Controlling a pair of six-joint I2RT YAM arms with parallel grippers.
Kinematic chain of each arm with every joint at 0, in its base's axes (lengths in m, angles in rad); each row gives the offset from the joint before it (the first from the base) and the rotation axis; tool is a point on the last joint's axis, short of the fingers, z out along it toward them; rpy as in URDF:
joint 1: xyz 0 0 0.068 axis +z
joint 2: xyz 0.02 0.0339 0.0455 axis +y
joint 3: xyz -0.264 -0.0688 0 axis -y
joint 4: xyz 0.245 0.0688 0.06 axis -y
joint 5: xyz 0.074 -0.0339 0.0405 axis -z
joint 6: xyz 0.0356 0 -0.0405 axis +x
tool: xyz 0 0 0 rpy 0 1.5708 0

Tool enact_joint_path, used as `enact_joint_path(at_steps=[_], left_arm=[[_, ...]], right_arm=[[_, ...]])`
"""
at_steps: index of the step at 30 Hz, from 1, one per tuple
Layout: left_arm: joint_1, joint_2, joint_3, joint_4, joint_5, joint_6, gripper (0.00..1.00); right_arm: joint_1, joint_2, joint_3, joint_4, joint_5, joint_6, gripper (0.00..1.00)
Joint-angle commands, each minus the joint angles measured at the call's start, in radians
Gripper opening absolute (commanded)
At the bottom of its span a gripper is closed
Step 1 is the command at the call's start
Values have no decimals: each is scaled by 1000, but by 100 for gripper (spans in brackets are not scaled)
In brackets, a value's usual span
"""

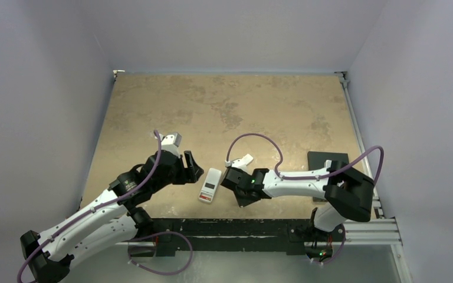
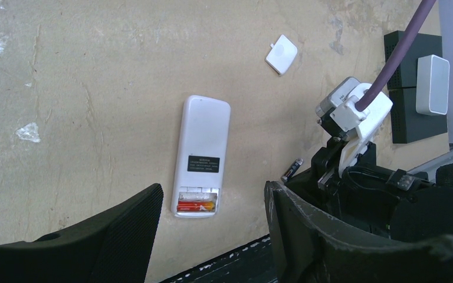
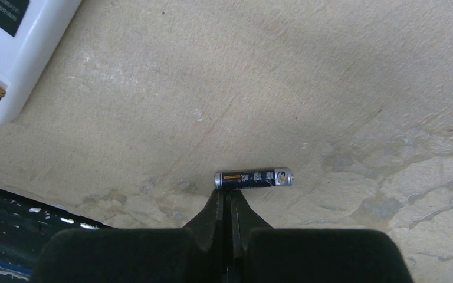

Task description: Load the batteries into the remote control

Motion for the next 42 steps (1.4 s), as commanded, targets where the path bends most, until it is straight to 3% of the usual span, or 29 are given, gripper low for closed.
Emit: enact_joint_path(at_steps=[1, 27, 39, 42], left_arm=[[2, -14, 8, 3, -20, 9, 64], [3, -6, 5, -1, -30, 9, 64], [2, 1, 5, 6, -28, 12, 64], [2, 2, 4, 9, -28, 14, 64]], right_arm=[[2, 36, 34, 95, 44, 30, 0], [-41, 24, 108, 53, 126, -21, 2], [-41, -94, 81, -10, 67, -127, 32], [-41, -116, 71, -42, 67, -142, 48]])
